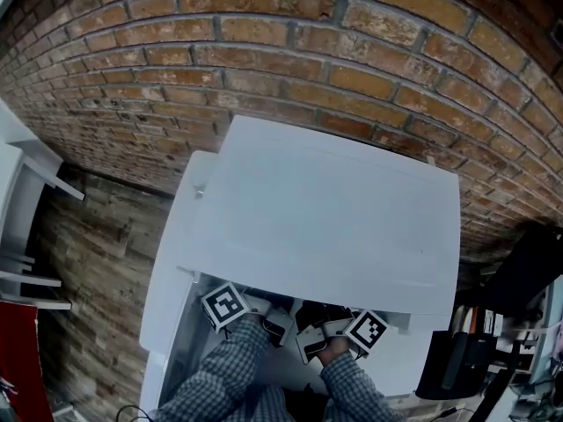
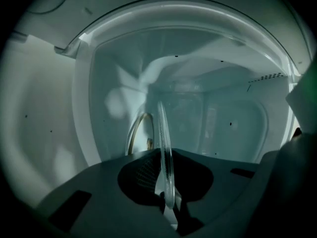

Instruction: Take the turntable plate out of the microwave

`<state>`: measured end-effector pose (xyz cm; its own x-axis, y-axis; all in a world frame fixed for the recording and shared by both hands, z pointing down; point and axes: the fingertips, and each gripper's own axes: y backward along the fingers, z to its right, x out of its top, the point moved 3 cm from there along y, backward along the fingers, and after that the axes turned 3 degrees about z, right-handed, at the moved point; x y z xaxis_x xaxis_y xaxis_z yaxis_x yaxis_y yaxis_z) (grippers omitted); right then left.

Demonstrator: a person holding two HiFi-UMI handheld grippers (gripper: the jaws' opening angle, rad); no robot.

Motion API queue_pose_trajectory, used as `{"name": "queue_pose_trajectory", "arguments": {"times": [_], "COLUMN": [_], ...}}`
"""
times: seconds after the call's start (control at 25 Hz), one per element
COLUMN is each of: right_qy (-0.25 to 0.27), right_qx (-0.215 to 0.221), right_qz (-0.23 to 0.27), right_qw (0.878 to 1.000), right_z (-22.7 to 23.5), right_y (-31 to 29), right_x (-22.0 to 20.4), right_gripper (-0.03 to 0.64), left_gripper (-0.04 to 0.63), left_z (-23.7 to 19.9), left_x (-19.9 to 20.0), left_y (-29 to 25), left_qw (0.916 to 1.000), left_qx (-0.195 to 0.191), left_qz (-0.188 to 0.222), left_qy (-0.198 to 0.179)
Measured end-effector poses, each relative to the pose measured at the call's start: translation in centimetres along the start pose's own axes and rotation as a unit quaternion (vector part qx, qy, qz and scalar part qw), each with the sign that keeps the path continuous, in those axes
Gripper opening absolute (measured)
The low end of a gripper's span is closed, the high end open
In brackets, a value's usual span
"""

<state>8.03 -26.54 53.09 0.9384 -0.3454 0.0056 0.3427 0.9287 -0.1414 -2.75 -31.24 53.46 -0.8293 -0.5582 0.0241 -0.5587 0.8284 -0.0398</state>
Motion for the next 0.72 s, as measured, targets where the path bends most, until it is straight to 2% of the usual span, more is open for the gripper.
{"name": "queue_pose_trajectory", "arguments": {"times": [0.24, 0.4, 0.52, 0.64, 0.72], "right_qy": [0.026, 0.029, 0.026, 0.027, 0.033], "right_qx": [0.006, 0.003, 0.0, 0.001, 0.003], "right_qz": [0.002, -0.003, -0.008, -0.01, -0.011], "right_qw": [1.0, 1.0, 1.0, 1.0, 0.999], "right_z": [-0.1, 0.0, 0.0, -0.1, -0.2], "right_y": [0.1, 0.5, 1.1, 1.6, 2.1], "right_x": [0.0, -0.3, -0.7, -1.1, -1.4], "right_gripper": [0.048, 0.049, 0.053, 0.057, 0.06], "left_gripper": [0.032, 0.032, 0.034, 0.034, 0.034], "left_z": [0.4, 0.2, 0.7, 0.2, 0.4], "left_x": [-0.2, -0.3, -0.5, -0.7, -1.0], "left_y": [0.0, 0.7, 1.1, 2.1, 2.7], "left_qw": [0.9999, 1.0, 1.0, 0.9995, 0.9997], "left_qx": [-0.008, 0.005, 0.0, 0.026, 0.022], "left_qz": [0.001, -0.001, -0.006, -0.009, -0.008], "left_qy": [0.015, 0.004, -0.005, -0.016, -0.012]}}
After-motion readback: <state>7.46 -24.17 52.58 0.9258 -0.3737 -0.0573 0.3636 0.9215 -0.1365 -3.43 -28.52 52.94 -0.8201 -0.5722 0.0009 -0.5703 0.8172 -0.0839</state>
